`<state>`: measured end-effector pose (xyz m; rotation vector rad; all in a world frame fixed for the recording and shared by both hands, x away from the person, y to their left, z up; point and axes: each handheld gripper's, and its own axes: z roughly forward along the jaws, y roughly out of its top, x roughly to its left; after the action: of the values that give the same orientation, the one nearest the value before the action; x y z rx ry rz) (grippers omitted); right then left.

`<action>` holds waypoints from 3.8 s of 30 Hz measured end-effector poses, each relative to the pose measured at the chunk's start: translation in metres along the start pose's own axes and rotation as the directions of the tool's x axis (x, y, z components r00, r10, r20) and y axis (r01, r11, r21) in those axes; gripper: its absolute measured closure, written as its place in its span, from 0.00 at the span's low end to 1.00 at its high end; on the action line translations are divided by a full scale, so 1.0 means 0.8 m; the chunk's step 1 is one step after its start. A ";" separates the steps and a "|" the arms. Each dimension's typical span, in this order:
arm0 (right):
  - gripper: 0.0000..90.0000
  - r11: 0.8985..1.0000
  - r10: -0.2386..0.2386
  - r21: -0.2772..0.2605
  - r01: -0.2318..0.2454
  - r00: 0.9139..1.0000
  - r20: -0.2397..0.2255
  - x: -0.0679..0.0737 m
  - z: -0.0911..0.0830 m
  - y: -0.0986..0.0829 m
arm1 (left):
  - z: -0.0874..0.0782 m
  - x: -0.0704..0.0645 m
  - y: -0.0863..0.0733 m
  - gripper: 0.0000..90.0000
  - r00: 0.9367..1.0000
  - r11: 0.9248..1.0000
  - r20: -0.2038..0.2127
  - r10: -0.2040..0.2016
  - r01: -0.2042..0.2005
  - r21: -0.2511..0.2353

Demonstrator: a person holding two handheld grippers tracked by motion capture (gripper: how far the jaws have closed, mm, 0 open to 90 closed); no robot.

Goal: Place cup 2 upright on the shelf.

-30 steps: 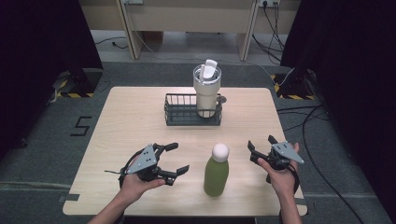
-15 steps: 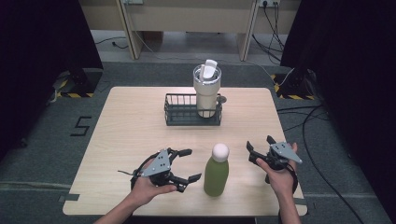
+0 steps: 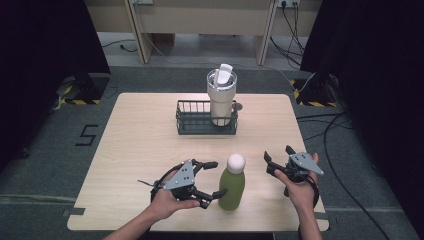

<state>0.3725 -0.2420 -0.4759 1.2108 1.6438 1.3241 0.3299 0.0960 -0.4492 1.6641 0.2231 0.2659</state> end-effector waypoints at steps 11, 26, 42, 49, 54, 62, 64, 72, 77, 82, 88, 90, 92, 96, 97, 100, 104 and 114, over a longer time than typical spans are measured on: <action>0.16 1.000 0.004 0.006 -0.004 1.000 0.002 0.000 0.000 -0.002 | 0.019 -0.007 0.003 0.16 0.999 1.000 0.039 0.023 -0.023 0.015; 0.16 1.000 0.011 0.015 -0.012 1.000 0.004 -0.003 -0.001 -0.006 | 0.045 -0.004 0.001 0.16 0.998 0.999 0.064 0.028 -0.030 0.032; 0.16 0.999 0.018 0.030 -0.018 1.000 0.003 -0.003 0.001 -0.010 | 0.055 -0.004 0.001 0.24 0.996 0.999 0.082 0.030 -0.033 0.033; 0.16 0.999 0.022 0.034 -0.022 1.000 0.002 -0.002 0.002 -0.011 | 0.053 -0.005 0.002 0.24 0.996 0.999 0.083 0.036 -0.039 0.033; 0.17 0.999 0.026 0.034 -0.026 1.000 0.006 -0.003 0.001 -0.012 | 0.052 -0.005 0.003 0.25 0.995 0.998 0.089 0.042 -0.045 0.039; 0.17 0.999 0.027 0.037 -0.027 1.000 0.007 -0.003 0.002 -0.012 | 0.048 -0.002 0.006 0.25 0.996 0.997 0.074 0.056 -0.059 0.044; 0.17 0.999 0.026 0.037 -0.026 1.000 0.007 -0.003 0.002 -0.012 | 0.046 -0.001 0.008 0.25 0.996 0.997 0.069 0.059 -0.062 0.043; 0.17 0.999 0.025 0.036 -0.025 1.000 0.008 -0.003 0.002 -0.012 | 0.041 0.004 0.017 0.25 0.997 0.997 0.045 0.066 -0.068 0.035; 0.17 0.999 0.024 0.033 -0.024 1.000 0.011 -0.005 0.001 -0.011 | 0.036 0.011 0.022 0.25 0.998 0.997 0.021 0.066 -0.066 0.025; 0.17 0.999 0.026 0.031 -0.026 1.000 0.012 -0.005 0.001 -0.010 | 0.029 0.018 0.030 0.25 0.997 0.997 -0.003 0.072 -0.072 0.015; 0.17 0.999 0.028 0.028 -0.028 0.999 0.020 -0.006 0.000 -0.010 | 0.022 0.026 0.037 0.25 0.997 0.997 -0.026 0.078 -0.078 0.010; 0.17 0.999 0.030 0.030 -0.031 0.999 0.020 -0.006 0.000 -0.010 | 0.020 0.029 0.039 0.25 0.996 0.997 -0.038 0.082 -0.081 0.012; 0.17 0.999 0.029 0.031 -0.029 0.999 0.019 -0.006 0.000 -0.010 | 0.017 0.032 0.040 0.25 0.995 0.997 -0.049 0.083 -0.082 0.012; 0.17 0.999 0.030 0.034 -0.030 0.999 0.017 -0.005 0.000 -0.011 | 0.013 0.038 0.043 0.25 0.994 0.996 -0.071 0.084 -0.083 0.011; 0.17 0.999 0.030 0.033 -0.031 0.999 0.017 -0.005 0.001 -0.011 | 0.011 0.040 0.044 0.25 0.993 0.996 -0.077 0.086 -0.085 0.012; 0.17 0.999 0.032 0.034 -0.032 0.999 0.019 -0.005 0.000 -0.011 | 0.007 0.045 0.047 0.25 0.992 0.997 -0.099 0.083 -0.083 0.008; 0.17 0.999 0.034 0.036 -0.035 0.999 0.021 -0.005 0.000 -0.011 | 0.000 0.054 0.050 0.25 0.988 0.996 -0.125 0.085 -0.085 0.009; 0.17 0.999 0.037 0.037 -0.038 0.999 0.023 -0.004 0.001 -0.012 | -0.016 0.076 0.055 0.25 0.975 0.996 -0.202 0.089 -0.088 0.016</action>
<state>0.3723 -0.2453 -0.4852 1.2797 1.6442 1.3030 0.3834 0.1216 -0.4019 1.6558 0.3036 0.5040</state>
